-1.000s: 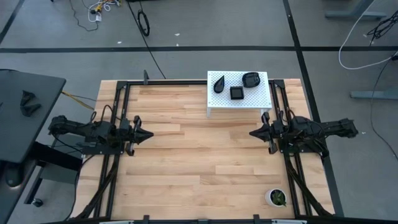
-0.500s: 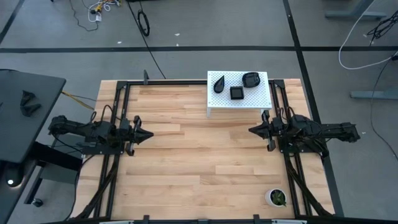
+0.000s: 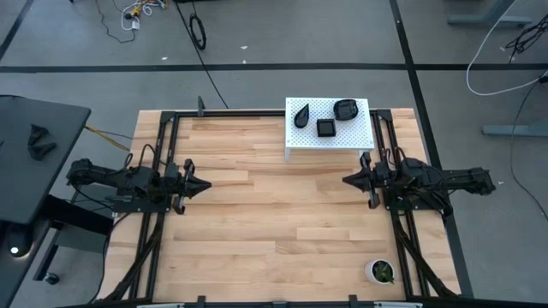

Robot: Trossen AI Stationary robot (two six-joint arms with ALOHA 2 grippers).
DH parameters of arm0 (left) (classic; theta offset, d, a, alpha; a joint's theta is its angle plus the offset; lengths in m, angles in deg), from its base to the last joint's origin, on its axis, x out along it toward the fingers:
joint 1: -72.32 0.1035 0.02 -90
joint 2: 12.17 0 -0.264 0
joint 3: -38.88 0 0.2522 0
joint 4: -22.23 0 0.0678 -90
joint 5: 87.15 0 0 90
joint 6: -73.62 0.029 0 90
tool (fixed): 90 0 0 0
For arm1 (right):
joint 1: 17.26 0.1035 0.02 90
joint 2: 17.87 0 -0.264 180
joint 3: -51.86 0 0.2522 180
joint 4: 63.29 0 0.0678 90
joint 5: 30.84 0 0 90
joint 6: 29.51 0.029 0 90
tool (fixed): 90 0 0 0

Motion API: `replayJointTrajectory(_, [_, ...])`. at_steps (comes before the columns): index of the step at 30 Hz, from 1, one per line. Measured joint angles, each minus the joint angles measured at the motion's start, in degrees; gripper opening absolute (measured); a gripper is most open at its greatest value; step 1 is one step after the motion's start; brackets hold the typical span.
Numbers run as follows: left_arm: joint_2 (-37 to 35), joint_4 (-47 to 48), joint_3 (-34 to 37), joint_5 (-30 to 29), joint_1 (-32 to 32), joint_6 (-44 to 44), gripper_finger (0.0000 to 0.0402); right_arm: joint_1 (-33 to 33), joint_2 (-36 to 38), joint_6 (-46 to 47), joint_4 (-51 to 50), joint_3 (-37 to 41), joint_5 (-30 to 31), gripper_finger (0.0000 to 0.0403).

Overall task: Pick & Place Mini shaped plates
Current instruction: Return to Home Position

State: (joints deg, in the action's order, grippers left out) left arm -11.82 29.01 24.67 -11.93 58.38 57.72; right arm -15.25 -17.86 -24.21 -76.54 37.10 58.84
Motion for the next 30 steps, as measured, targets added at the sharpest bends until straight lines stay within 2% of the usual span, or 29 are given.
replayJointTrajectory(8, [0.01,0.01,0.00,0.00,-0.02,0.00,0.0021,0.09,0.00,0.33,0.02,0.00,-0.22,0.0000])
replayJointTrajectory(16, [-0.02,0.02,0.00,0.00,-0.01,0.00,0.0021,0.16,-0.74,10.77,0.06,0.02,-0.68,0.0023])
replayJointTrajectory(30, [0.01,1.44,0.00,0.00,-0.02,2.59,0.0021,0.16,-0.74,10.32,0.20,0.02,-0.66,0.0034])
